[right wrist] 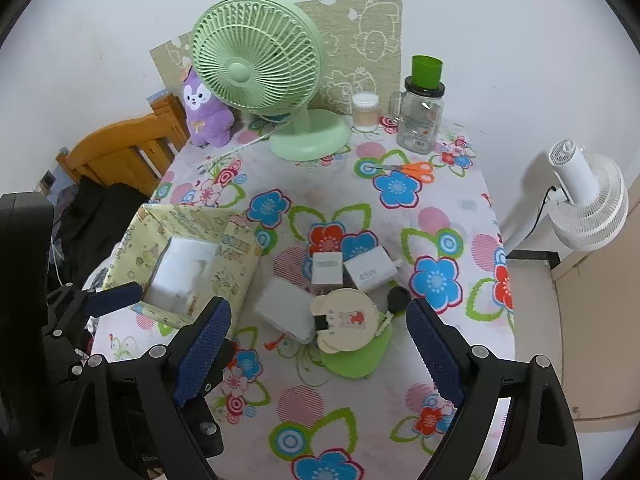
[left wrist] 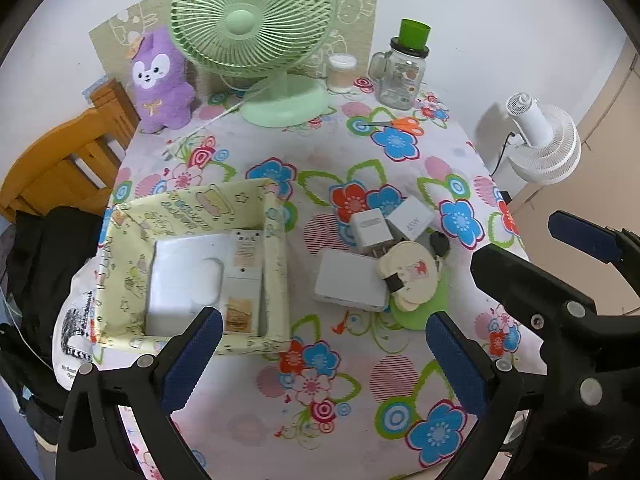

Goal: Organize rigid objects
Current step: 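Withdraw both tools from the box toward the remaining items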

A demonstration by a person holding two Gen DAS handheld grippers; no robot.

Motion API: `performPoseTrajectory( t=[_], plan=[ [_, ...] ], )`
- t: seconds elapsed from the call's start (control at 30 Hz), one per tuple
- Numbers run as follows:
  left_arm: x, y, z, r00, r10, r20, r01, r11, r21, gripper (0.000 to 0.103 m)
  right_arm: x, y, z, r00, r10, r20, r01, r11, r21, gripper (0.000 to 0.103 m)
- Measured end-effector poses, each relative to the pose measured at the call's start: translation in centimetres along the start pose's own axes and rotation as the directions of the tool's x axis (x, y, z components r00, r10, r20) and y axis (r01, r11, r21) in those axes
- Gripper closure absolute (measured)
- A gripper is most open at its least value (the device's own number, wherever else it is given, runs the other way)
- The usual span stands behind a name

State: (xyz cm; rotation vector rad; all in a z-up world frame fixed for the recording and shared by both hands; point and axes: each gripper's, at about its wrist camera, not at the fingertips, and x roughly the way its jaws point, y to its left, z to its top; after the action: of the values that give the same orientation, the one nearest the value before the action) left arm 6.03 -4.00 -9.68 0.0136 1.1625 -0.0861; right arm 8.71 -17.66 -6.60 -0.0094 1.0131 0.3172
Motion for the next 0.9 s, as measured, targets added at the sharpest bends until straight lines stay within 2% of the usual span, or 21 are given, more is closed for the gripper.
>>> performPoseTrajectory(
  t=[0.57,0.9],
  plan=[
    [4.1,-3.3,-1.0,0.998,-0.002,-0.057,0.003,1.000,0.020,0.000,2.2,-4.5,-1.9,0.999,-0.020,-0.037,0.020,1.000,-0.008,0.012],
    [7.0,-5.7,-1.0,0.996,0.006,-0.090,0.000,0.998,0.067,0.001,4.3,-6.9,-2.8,0.996,-0.047,-0.069,0.048,0.999,0.014,0.012]
  ],
)
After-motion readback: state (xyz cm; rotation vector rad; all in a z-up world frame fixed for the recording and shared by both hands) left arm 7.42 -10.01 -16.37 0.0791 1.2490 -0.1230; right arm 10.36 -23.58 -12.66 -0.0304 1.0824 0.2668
